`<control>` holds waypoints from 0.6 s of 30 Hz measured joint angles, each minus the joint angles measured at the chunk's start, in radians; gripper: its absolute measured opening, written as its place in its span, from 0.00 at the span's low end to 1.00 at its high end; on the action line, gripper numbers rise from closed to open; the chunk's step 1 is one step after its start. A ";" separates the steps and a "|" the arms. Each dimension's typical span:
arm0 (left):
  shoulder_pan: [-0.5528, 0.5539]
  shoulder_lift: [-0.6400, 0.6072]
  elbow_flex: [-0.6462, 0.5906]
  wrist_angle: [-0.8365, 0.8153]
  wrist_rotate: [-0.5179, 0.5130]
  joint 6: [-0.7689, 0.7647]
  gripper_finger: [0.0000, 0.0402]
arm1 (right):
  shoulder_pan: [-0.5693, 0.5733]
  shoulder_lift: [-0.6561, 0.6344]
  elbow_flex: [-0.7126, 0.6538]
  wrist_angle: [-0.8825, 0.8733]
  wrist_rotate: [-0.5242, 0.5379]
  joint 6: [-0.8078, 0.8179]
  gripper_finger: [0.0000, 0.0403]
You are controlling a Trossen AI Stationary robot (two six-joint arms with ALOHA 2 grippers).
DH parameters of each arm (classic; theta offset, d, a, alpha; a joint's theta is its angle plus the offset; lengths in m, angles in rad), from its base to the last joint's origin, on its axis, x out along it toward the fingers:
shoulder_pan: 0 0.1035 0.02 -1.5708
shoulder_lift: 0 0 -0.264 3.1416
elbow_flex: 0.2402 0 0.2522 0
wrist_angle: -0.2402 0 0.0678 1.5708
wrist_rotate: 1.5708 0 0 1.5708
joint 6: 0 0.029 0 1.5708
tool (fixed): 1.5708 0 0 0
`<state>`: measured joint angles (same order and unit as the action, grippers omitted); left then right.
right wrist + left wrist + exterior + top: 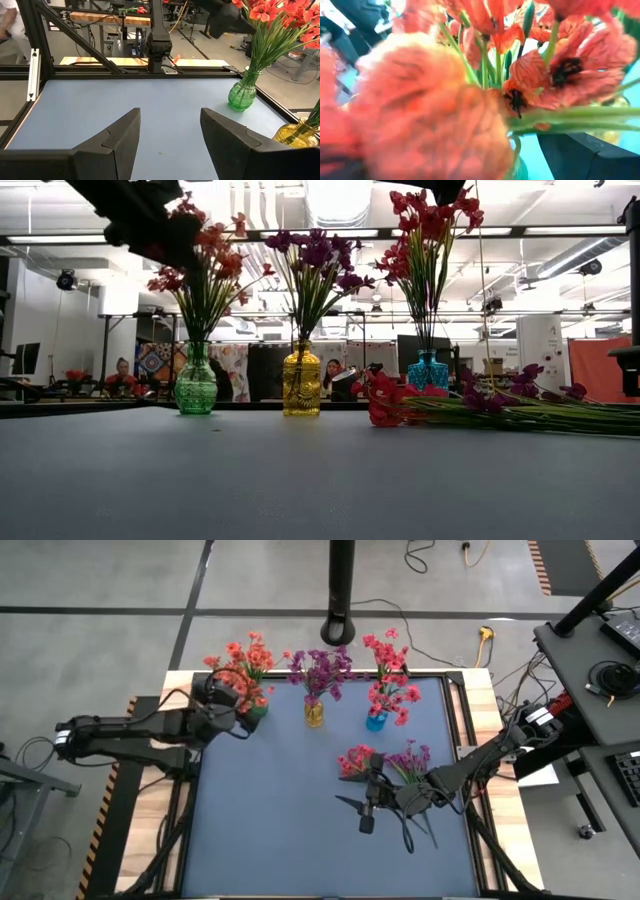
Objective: Sort flowers into vase by color
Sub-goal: Put the orange flowers into the green vase
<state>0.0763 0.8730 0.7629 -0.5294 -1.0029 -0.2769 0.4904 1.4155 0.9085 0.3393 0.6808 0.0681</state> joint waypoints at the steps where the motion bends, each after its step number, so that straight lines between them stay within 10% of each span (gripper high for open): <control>1: -0.008 0.001 0.021 -0.053 0.012 -0.029 0.63 | 0.000 0.000 0.000 0.000 0.000 0.000 0.50; 18: -0.128 0.066 0.312 -0.756 0.242 -0.468 0.63 | 0.000 0.000 0.000 -0.001 0.000 0.013 0.50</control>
<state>-0.0514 0.9387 1.0747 -1.2857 -0.7608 -0.7449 0.4904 1.4155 0.9085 0.3382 0.6810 0.0809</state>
